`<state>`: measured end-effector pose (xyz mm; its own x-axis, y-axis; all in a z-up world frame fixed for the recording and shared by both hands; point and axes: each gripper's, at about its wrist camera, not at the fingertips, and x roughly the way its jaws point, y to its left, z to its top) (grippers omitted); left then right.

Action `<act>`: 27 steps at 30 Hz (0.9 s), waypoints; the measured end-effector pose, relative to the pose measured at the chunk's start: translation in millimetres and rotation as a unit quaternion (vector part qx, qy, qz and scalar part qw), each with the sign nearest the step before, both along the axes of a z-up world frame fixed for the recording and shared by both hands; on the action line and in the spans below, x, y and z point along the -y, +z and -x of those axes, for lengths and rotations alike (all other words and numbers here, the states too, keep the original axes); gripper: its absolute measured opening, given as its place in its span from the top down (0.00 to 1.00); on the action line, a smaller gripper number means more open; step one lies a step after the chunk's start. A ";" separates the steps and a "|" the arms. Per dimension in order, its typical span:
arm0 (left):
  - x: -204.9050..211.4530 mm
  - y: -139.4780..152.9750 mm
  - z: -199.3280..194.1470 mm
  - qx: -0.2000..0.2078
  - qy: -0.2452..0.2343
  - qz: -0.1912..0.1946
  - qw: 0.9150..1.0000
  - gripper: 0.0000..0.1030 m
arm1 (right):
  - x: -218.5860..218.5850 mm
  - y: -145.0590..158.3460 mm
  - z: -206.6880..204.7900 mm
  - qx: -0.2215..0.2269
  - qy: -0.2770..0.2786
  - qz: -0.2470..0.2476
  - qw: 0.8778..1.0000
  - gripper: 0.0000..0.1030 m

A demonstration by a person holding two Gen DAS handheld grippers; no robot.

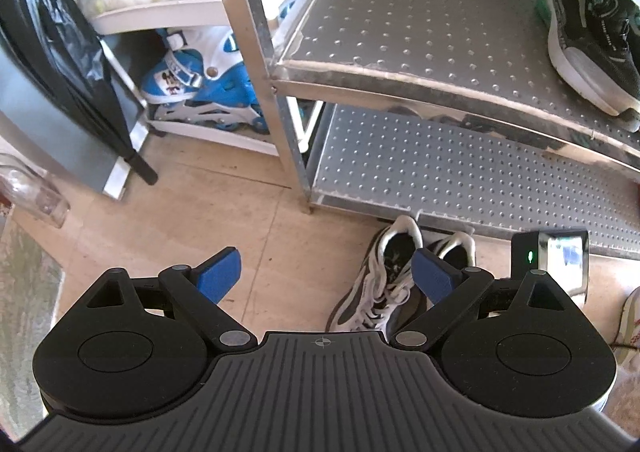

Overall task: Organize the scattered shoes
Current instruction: 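Move the right gripper down and grasp the white-and-black sneakers by their heels, then lift the white-and-black sneakers with the right gripper up to the upper shelf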

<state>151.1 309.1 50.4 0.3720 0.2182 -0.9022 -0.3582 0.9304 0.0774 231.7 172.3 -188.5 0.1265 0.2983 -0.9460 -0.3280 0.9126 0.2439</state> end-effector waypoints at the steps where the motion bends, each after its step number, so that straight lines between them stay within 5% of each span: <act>1: 0.2 0.7 0.0 0.001 0.001 0.000 1.000 0.07 | 2.5 4.9 -4.3 -0.006 -0.008 -0.006 1.000 0.73; 6: 1.2 4.3 0.0 0.008 0.006 0.001 1.000 0.07 | 15.8 39.8 -12.3 0.035 -0.019 -0.045 0.998 0.59; 10: 5.5 4.7 -0.5 0.006 -0.001 -0.011 1.000 0.07 | 12.6 36.7 -11.8 0.013 -0.016 -0.062 0.998 0.28; 17: -1.0 2.3 -0.1 0.002 0.018 -0.018 1.000 0.07 | -22.3 8.9 -9.4 0.019 -0.012 -0.026 0.999 0.28; 23: -2.6 0.7 -3.0 0.001 0.016 -0.017 1.000 0.07 | -30.7 -14.0 -26.2 0.012 -0.079 -0.026 0.996 0.28; 26: -5.1 -2.6 -4.8 -0.005 0.016 -0.017 1.000 0.07 | -33.5 -24.5 -32.0 0.024 -0.092 -0.007 0.995 0.43; 27: -5.6 -3.3 -5.2 -0.006 0.018 -0.017 1.000 0.07 | -35.7 -29.8 -32.4 0.022 -0.084 0.002 0.996 0.55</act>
<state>156.3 314.7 47.1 0.3532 0.2623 -0.8980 -0.3900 0.9138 0.1135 264.1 208.0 -218.3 0.2164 0.2651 -0.9396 -0.1817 0.9565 0.2281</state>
